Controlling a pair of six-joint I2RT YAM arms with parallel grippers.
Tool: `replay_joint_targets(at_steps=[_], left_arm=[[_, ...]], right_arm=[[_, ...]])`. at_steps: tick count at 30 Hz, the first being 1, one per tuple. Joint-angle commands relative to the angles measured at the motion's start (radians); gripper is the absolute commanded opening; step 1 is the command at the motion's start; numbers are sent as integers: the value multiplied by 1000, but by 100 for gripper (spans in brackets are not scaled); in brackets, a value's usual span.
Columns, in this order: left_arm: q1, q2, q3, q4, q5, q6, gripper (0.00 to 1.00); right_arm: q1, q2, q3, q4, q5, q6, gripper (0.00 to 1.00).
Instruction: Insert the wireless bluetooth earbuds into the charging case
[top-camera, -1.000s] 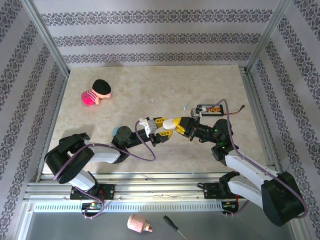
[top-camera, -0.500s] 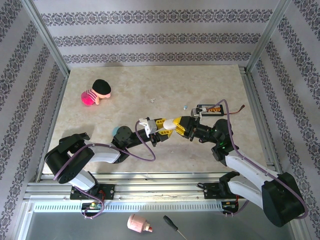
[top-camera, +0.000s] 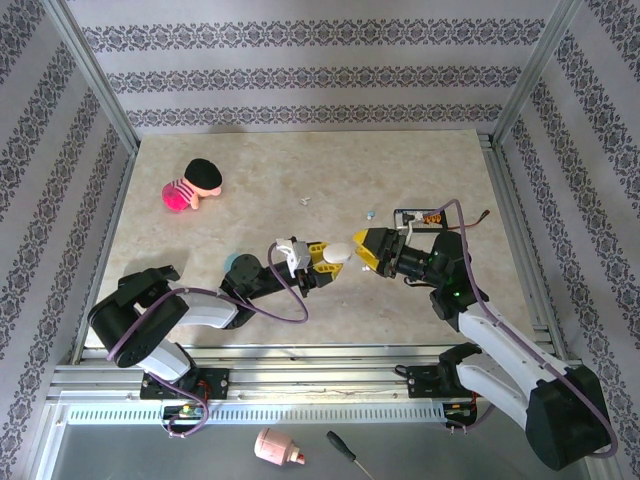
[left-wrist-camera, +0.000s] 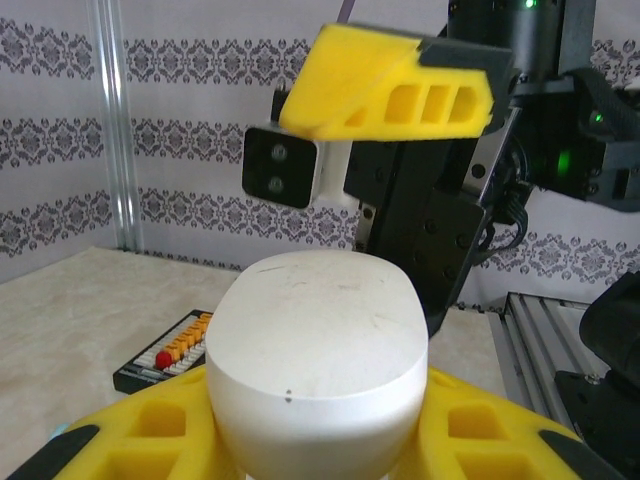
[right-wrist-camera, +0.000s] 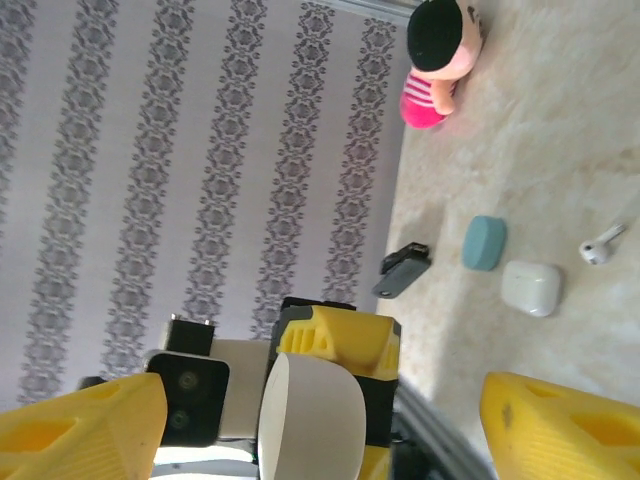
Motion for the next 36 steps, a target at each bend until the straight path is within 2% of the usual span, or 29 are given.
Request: replay_joint_targets(at_steps=[1,3,7,12,22,36], left_arm=[[23,-44,-21,-20,45,-23,28],[35,-57,-35,-35,63,-30,28],[58,-78,-50,-59,116,-64,28],[64,-106,-43,-113,146,-68,28],[65,-106,-25,-140,167,-92,28],[64,-68,-13,-67,192,-158,28]], right_arm=[[-1,-43,97,-240,-12,-357,84],[9,-59,156,-423,22,-552,86],[35,-55,235,-613,51,-828,89],[132,-22,333,-766,121,-1040,92],[205,53,387,-789,151,-1107,93],[215,99,410,-779,197,-1119,93]])
